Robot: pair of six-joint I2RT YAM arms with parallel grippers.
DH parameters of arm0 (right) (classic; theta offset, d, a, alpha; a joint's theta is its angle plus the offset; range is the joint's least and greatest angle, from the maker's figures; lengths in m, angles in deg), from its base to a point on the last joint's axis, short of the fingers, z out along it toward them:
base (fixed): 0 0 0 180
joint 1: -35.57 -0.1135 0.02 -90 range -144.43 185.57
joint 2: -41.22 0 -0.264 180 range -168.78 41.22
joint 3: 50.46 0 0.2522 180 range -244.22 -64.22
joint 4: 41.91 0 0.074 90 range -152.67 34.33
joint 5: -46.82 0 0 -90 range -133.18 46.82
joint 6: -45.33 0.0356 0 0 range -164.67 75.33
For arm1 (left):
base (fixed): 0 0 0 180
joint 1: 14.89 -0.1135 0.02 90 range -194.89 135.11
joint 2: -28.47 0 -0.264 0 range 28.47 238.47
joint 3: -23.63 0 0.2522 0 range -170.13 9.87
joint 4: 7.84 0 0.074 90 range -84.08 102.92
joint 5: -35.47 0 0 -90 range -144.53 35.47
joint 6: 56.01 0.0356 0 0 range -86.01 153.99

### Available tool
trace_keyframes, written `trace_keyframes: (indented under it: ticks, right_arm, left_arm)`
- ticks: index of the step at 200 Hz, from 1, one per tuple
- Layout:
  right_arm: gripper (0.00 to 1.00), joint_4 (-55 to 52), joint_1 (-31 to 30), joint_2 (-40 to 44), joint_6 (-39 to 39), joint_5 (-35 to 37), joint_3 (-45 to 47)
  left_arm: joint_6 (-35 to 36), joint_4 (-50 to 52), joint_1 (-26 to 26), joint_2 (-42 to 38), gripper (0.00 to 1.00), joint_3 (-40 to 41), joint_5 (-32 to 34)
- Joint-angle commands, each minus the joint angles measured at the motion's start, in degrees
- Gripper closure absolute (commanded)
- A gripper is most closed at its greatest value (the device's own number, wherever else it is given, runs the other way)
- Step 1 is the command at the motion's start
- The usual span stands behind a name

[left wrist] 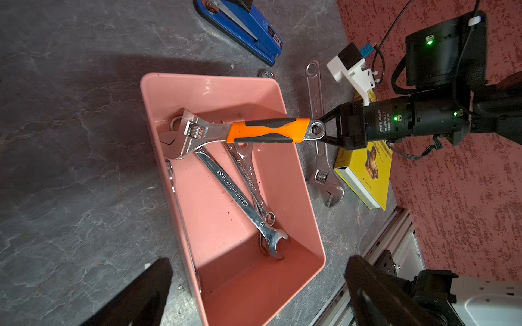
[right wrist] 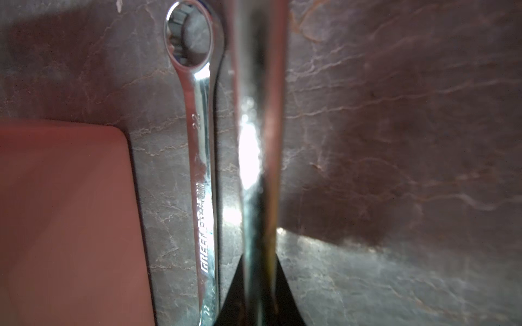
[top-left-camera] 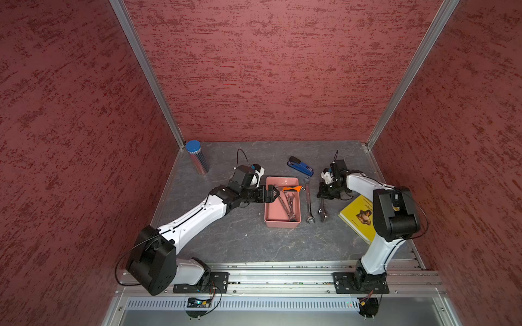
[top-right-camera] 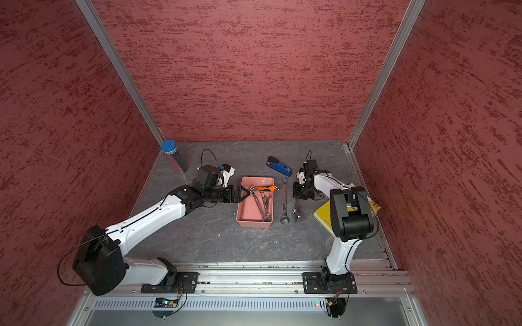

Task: Take out the wrench from the storage box
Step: Place the wrench at the center of the board.

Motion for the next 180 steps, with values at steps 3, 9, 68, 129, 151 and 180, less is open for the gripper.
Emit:
trace_keyframes:
  ticks: [3,9,68,129,151,180]
  right_arm:
    - [0.95,3.2,0.8,-2.9,0.6,-2.4,-0.9]
    - [0.94,3.3,0.8,-3.2,0.6,-2.6,-1.0]
    - [0.81,3.4,1.9,-3.9,2.0,-1.5,-0.7]
    - [0.74,1.4,2.0,-2.7,2.4,2.2,0.2]
    - [0.74,0.5,2.0,-1.8,2.6,3.5,0.2]
    - [0.71,-2.1,1.9,0.5,2.1,7.0,-0.7]
  left_arm:
    - [0.5,1.0,-0.5,-1.5,0.0,0.9,0.9]
    - [0.5,1.1,-0.7,-1.6,0.0,0.9,0.9]
    - [1.0,1.7,-1.6,-1.7,0.0,0.6,0.4]
    - [1.3,2.0,-2.4,-1.3,0.0,0.3,0.0]
    - [1.5,2.3,-2.6,-1.2,0.0,0.2,-0.2]
    - [1.5,2.1,-2.7,-1.0,0.0,0.2,-0.3]
